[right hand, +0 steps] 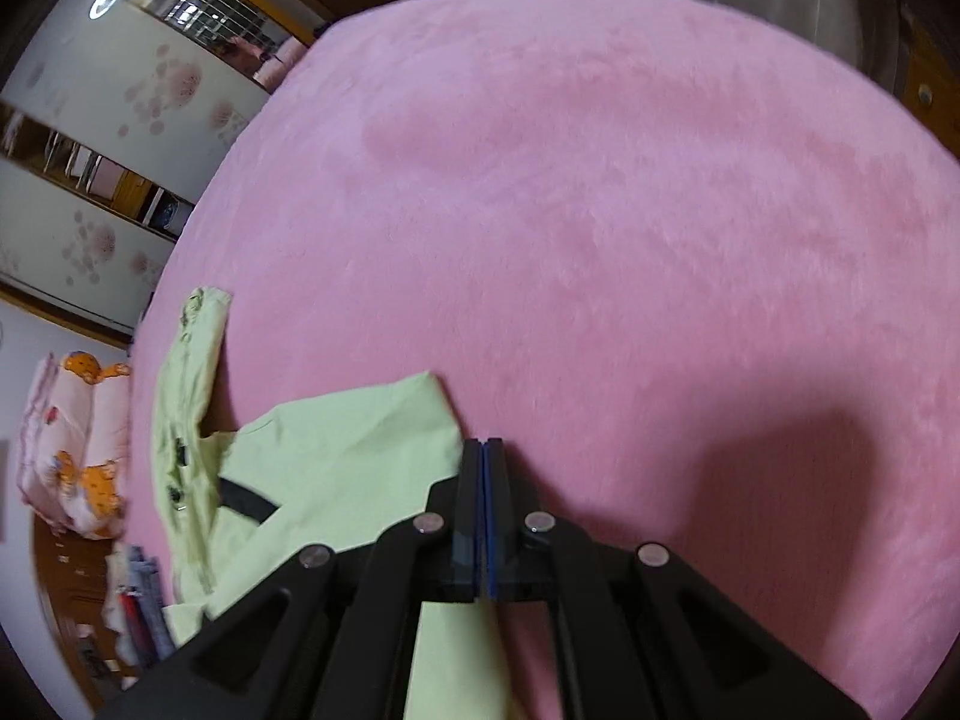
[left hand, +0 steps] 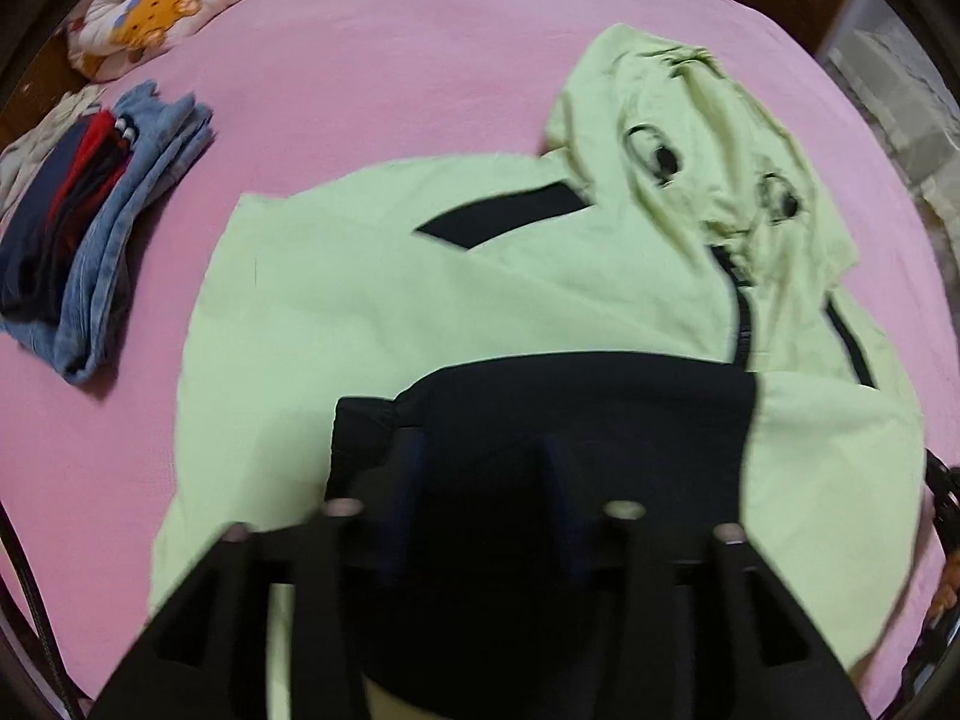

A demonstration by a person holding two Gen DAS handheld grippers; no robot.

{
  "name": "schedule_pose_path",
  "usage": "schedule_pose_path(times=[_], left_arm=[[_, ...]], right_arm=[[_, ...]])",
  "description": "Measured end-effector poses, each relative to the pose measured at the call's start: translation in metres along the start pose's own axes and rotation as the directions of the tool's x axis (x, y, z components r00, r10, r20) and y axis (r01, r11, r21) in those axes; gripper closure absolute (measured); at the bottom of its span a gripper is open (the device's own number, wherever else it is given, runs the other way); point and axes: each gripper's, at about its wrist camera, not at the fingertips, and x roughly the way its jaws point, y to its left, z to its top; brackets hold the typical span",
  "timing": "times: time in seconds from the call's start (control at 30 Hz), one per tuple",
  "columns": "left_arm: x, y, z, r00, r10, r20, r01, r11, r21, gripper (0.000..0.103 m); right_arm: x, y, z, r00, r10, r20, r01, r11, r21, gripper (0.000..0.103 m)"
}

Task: Fold large clothes
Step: 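Grasp the jacket hood with both grippers and lift it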

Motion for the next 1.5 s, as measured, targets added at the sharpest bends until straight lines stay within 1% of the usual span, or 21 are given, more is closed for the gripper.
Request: schedule_pose_path(times=[0.03, 0.17, 0.2, 0.23, 0.27, 0.3, 0.33, 0.43, 0.53, 0.63, 0.73, 0.8, 0.9, 1.03, 1.13, 1.2, 1.23, 1.3, 1.37, 1.4, 1.5], left_arm=[[-0.006, -0.006, 0.008, 1.0, -0.009, 0.005, 0.009, 1.0, 0.016, 0.044], [-0.031, -0.007, 0.046, 1.0, -0.022, -0.014, 0.024, 0.993, 0.113, 0.038], [-0.035, -0.007, 0.063, 0.999, -0.025, -0.028, 0.029, 0.989, 0.144, 0.035], [-0.035, -0.008, 0.082, 0.998, -0.036, -0.05, 0.044, 0.985, 0.167, 0.025], [-0.034, -0.007, 0.097, 0.995, -0.051, -0.08, 0.065, 0.982, 0.18, 0.02], [-0.03, -0.007, 0.118, 0.991, -0.069, -0.119, 0.09, 0.978, 0.187, 0.019], [-0.023, -0.006, 0.14, 0.984, -0.081, -0.157, 0.11, 0.977, 0.185, 0.019], [-0.007, -0.004, 0.191, 0.965, -0.084, -0.249, 0.125, 0.98, 0.153, 0.019], [0.008, -0.008, 0.232, 0.958, -0.074, -0.277, 0.117, 0.983, 0.142, 0.019], [0.035, -0.024, 0.281, 0.955, -0.069, -0.29, 0.116, 0.982, 0.147, 0.019], [0.056, -0.04, 0.315, 0.971, -0.094, -0.22, 0.121, 0.986, 0.112, 0.019], [0.067, -0.049, 0.329, 0.975, -0.145, -0.168, 0.161, 0.983, 0.088, 0.019], [0.086, -0.061, 0.34, 0.964, -0.225, -0.139, 0.233, 0.972, 0.043, 0.019], [0.114, -0.072, 0.344, 0.93, -0.343, -0.132, 0.345, 0.938, -0.008, 0.019], [0.13, -0.079, 0.348, 0.943, -0.309, -0.123, 0.313, 0.95, 0.016, 0.019], [0.139, -0.082, 0.35, 0.936, -0.321, -0.143, 0.327, 0.945, 0.02, 0.019], [0.145, -0.084, 0.351, 0.926, -0.339, -0.164, 0.346, 0.938, 0.018, 0.023], [0.157, -0.089, 0.353, 0.897, -0.384, -0.219, 0.394, 0.919, 0.001, 0.045], [0.17, -0.095, 0.351, 0.88, -0.398, -0.259, 0.408, 0.913, -0.018, 0.076], [0.175, -0.099, 0.352, 0.881, -0.386, -0.273, 0.398, 0.917, -0.012, 0.079], [0.177, -0.111, 0.352, 0.896, -0.359, -0.262, 0.382, 0.923, 0.041, 0.088]], right_arm=[[0.0, 0.004, 0.005, 0.999, 0.005, -0.05, -0.005, 1.0, -0.001, 0.098], [-0.008, 0.031, 0.028, 0.99, 0.039, -0.134, -0.048, 0.997, -0.063, 0.098], [-0.007, 0.041, 0.038, 0.987, 0.056, -0.152, -0.07, 0.994, -0.087, 0.091], [-0.004, 0.054, 0.049, 0.982, 0.072, -0.174, -0.092, 0.99, -0.107, 0.085], [-0.001, 0.065, 0.058, 0.976, 0.085, -0.198, -0.111, 0.986, -0.122, 0.072], [0.006, 0.081, 0.071, 0.968, 0.101, -0.229, -0.134, 0.982, -0.134, 0.065], [0.013, 0.093, 0.08, 0.96, 0.116, -0.253, -0.155, 0.978, -0.137, 0.063], [0.04, 0.128, 0.108, 0.923, 0.175, -0.343, -0.214, 0.974, -0.079, 0.062], [0.072, 0.164, 0.133, 0.897, 0.244, -0.37, -0.253, 0.967, 0.023, 0.061], [0.097, 0.193, 0.151, 0.905, 0.246, -0.347, -0.25, 0.968, 0.034, 0.054], [0.129, 0.221, 0.161, 0.913, 0.241, -0.328, -0.239, 0.97, 0.049, 0.052], [0.15, 0.228, 0.165, 0.895, 0.286, -0.341, -0.268, 0.958, 0.1, 0.052], [0.179, 0.24, 0.17, 0.881, 0.308, -0.359, -0.277, 0.951, 0.137, 0.052], [0.211, 0.241, 0.171, 0.837, 0.357, -0.416, -0.305, 0.934, 0.188, 0.052], [0.223, 0.236, 0.17, 0.844, 0.341, -0.415, -0.288, 0.939, 0.185, 0.052], [0.234, 0.233, 0.168, 0.842, 0.317, -0.437, -0.271, 0.948, 0.166, 0.052], [0.241, 0.232, 0.167, 0.831, 0.317, -0.457, -0.273, 0.948, 0.163, 0.052], [0.248, 0.233, 0.166, 0.817, 0.321, -0.478, -0.284, 0.947, 0.151, 0.054], [0.254, 0.236, 0.167, 0.807, 0.328, -0.49, -0.309, 0.943, 0.123, 0.063], [0.256, 0.237, 0.167, 0.804, 0.325, -0.498, -0.31, 0.944, 0.114, 0.067], [0.264, 0.243, 0.163, 0.794, 0.281, -0.539, -0.292, 0.954, 0.067, 0.088]])
